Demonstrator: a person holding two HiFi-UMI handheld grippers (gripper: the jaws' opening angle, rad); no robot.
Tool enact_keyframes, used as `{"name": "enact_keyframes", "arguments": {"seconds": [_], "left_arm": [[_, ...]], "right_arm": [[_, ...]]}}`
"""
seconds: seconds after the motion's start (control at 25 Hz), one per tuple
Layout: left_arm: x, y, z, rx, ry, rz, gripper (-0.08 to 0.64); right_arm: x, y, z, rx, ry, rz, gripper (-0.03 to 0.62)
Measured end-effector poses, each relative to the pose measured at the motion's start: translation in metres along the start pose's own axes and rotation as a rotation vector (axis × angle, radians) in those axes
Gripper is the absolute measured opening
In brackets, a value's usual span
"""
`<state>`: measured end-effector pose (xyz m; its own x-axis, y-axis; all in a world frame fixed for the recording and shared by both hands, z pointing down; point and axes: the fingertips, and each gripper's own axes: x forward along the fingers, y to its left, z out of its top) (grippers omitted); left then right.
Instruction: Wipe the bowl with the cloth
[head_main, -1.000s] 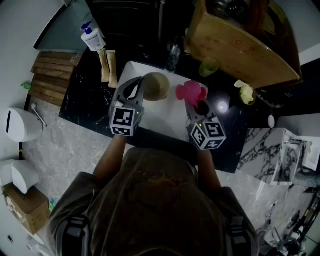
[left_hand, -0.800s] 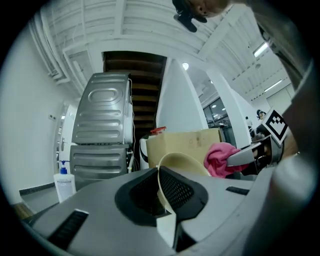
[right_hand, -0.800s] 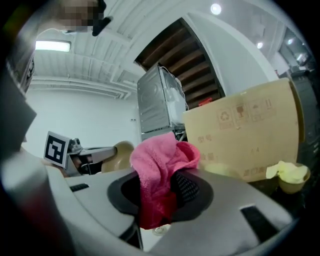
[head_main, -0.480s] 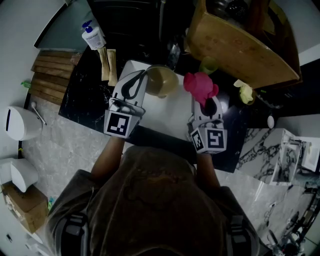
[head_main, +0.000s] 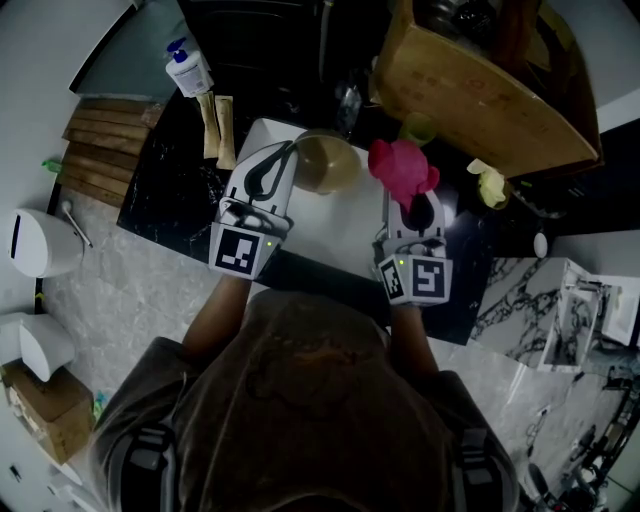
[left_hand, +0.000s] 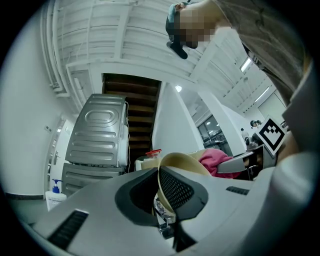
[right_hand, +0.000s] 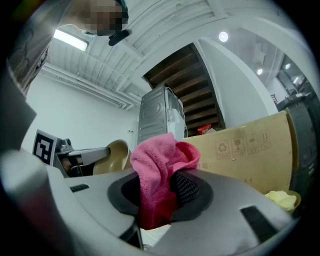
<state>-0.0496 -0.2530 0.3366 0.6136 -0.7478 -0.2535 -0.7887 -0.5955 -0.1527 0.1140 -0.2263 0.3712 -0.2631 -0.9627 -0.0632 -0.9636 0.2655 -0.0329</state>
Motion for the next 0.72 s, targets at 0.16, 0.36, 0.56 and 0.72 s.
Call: {"name": "enact_keyframes", "arguments": {"seconds": [0.16, 0.36, 0.56, 0.72], "left_arm": [[-0.001, 0.001, -0.006, -0.010, 0.027, 0.015, 0.025], [-0.003, 0.002, -0.010, -0.014, 0.044, 0.021, 0.025], [-0.003, 0.001, -0.015, -0.011, 0.060, 0.021, 0.025], [-0.003, 0.000, -0.019, -0.027, 0.071, 0.019, 0.025]], "right_arm": [[0.001, 0.004, -0.003, -0.002, 0.009, 0.010, 0.104], [0.002, 0.005, -0.006, 0.008, 0.024, 0.016, 0.104], [0.003, 0.004, -0.010, 0.011, 0.035, 0.016, 0.104], [0.004, 0.004, -0.013, 0.018, 0.049, 0.021, 0.104]]}}
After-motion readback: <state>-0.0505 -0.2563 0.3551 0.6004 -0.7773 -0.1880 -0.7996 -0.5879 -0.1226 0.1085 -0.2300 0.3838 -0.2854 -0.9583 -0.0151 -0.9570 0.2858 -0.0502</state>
